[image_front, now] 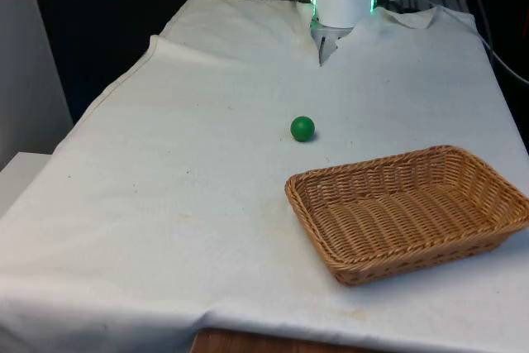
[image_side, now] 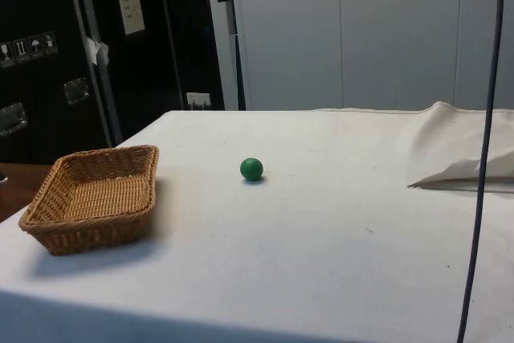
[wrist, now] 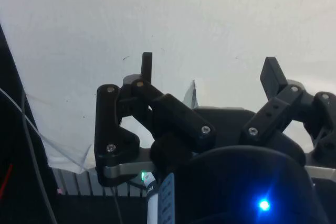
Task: Pick up the ball and place it into the basket.
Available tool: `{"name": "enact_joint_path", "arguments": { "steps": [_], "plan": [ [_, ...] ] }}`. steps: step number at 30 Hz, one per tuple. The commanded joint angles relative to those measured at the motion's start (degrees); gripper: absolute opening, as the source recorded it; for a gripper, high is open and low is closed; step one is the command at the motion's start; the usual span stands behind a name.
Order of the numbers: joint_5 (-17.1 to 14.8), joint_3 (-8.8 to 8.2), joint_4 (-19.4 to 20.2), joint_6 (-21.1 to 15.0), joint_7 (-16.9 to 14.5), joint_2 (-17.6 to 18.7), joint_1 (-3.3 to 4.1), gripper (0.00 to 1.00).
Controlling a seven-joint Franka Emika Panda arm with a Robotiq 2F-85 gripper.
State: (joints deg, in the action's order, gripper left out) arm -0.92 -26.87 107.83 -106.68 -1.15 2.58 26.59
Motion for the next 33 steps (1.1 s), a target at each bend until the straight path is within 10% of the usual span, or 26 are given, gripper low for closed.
{"name": "enact_joint_path", "arguments": {
  "steps": [1,11,33],
  "plan": [
    [0.3,0.06,0.7,-0.4,0.1,-0.6,0.06,1.00],
    [0.7,0.11,2.8,-0.5,-0.1,-1.8,0.00,1.00],
    [2.9,0.40,16.6,-15.8,-1.5,-7.8,-0.06,1.00]
  ]
}}
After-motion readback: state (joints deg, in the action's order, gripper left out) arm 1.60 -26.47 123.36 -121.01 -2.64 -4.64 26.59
